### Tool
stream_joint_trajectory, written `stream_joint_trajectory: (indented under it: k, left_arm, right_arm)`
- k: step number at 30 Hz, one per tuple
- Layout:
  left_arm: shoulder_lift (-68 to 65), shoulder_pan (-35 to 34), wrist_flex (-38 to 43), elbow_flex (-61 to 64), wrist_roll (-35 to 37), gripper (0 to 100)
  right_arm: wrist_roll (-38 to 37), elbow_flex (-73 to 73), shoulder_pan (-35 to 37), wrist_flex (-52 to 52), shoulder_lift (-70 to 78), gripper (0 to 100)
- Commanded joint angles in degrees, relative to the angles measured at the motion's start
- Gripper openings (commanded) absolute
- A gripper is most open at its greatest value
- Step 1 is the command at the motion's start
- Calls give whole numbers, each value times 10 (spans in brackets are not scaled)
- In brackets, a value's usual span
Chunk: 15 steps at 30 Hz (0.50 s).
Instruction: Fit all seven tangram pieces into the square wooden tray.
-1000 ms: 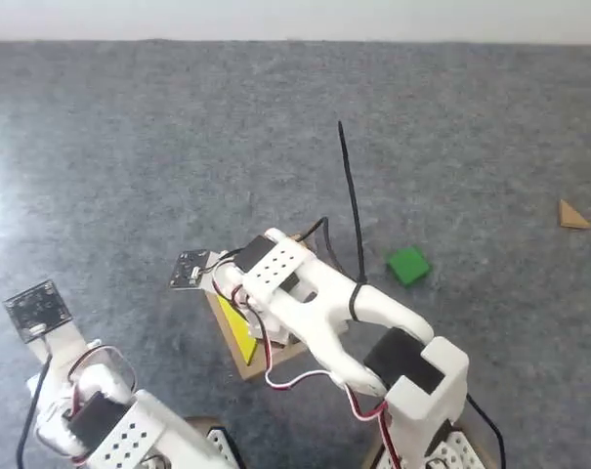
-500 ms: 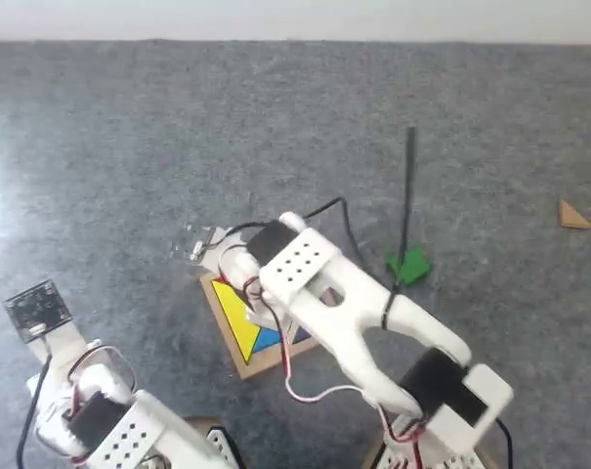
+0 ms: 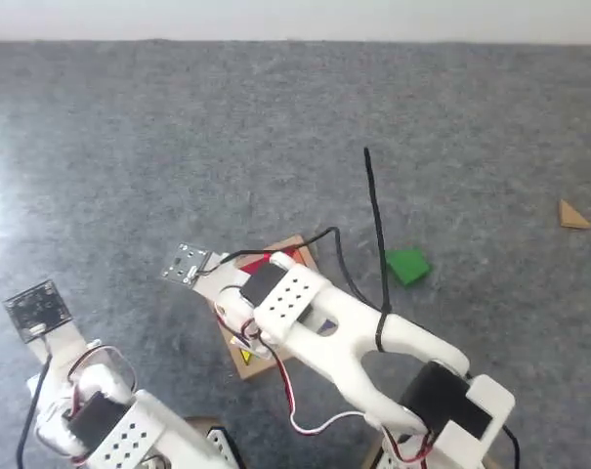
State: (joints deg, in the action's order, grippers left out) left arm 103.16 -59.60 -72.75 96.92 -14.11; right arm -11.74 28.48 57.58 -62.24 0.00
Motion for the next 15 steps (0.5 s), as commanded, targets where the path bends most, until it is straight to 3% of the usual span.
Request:
stream_joint_trajectory:
  k: [1,5,10,15]
  left_arm:
    - [11,-1,0,-12,-3,15]
    - [11,-1,0,-12,-3,15]
    - [11,0,0,-12,-3,15]
    - [11,0,0,-12,-3,15]
  right_arm:
    - [14,8,5,36,-33,110]
    - [11,15,5,42,-32,248]
    - [11,30,6,68,-29,221]
    - [10,28,32,69,7,258]
